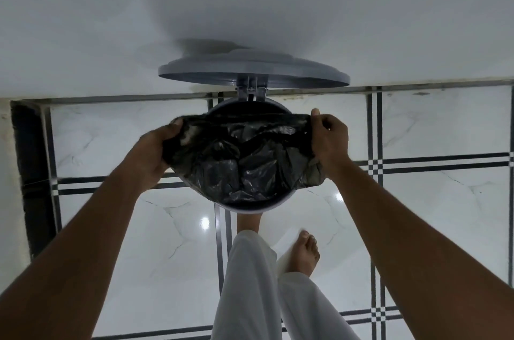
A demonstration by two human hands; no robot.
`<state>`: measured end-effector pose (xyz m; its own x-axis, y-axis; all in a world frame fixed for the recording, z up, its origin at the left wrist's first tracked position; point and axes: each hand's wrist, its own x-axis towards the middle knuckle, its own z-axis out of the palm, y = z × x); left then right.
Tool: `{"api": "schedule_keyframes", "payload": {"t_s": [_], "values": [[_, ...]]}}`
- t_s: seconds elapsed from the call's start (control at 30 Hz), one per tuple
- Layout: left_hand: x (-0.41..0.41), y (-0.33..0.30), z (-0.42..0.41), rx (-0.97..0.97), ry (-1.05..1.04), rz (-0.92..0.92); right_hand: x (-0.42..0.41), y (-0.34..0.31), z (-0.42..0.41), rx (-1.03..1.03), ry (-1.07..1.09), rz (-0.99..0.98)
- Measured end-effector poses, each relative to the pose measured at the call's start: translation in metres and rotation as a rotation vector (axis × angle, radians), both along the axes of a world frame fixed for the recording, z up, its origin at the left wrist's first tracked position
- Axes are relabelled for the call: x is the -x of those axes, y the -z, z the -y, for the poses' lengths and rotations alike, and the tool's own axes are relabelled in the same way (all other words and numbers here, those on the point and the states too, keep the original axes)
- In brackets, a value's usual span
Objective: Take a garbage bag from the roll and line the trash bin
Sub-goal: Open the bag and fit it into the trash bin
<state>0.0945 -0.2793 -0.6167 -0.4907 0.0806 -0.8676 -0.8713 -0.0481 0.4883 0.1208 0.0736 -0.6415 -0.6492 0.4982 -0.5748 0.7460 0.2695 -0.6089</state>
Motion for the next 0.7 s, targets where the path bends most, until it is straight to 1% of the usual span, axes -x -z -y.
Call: {"api": "schedule_keyframes", "payload": {"t_s": [0.07,0.13,0.17,0.2,0.23,0.27,0.33,0.4,0.5,0.57,0.63,0.7], "values": [[0.015,0.005,-0.005,-0.011,-0.115,-0.029,0.017,0.007,0.000,0.115,0.088,-0.068],[0.028,0.009,-0.012,-0.012,-0.145,-0.033,0.033,0.018,0.000,0.208,0.163,-0.092],[0.033,0.014,-0.014,0.024,-0.150,-0.029,0.038,0.023,0.001,0.203,0.161,-0.093],[0.036,0.019,-0.017,0.100,-0.155,-0.024,0.041,0.030,0.001,0.169,0.141,-0.082],[0.038,0.026,-0.019,0.207,-0.127,-0.024,0.041,0.036,0.001,0.117,0.102,-0.050],[0.039,0.035,-0.021,0.325,-0.058,-0.021,0.039,0.042,0.000,0.062,0.055,0.005],[0.036,0.046,-0.026,0.510,0.147,0.002,0.037,0.053,-0.003,0.020,-0.008,0.134],[0.030,0.052,-0.030,0.585,0.267,0.047,0.037,0.060,-0.004,0.049,0.005,0.233],[0.015,0.047,-0.025,0.556,0.262,0.169,0.034,0.055,-0.006,0.078,0.036,0.307],[-0.002,0.039,-0.014,0.392,0.174,0.273,0.021,0.041,-0.005,0.087,0.073,0.328],[-0.021,0.026,-0.006,0.242,0.095,0.282,0.003,0.029,0.000,0.092,0.158,0.271],[-0.040,0.013,-0.001,0.158,0.069,0.250,-0.016,0.012,0.010,0.127,0.287,0.224]]}}
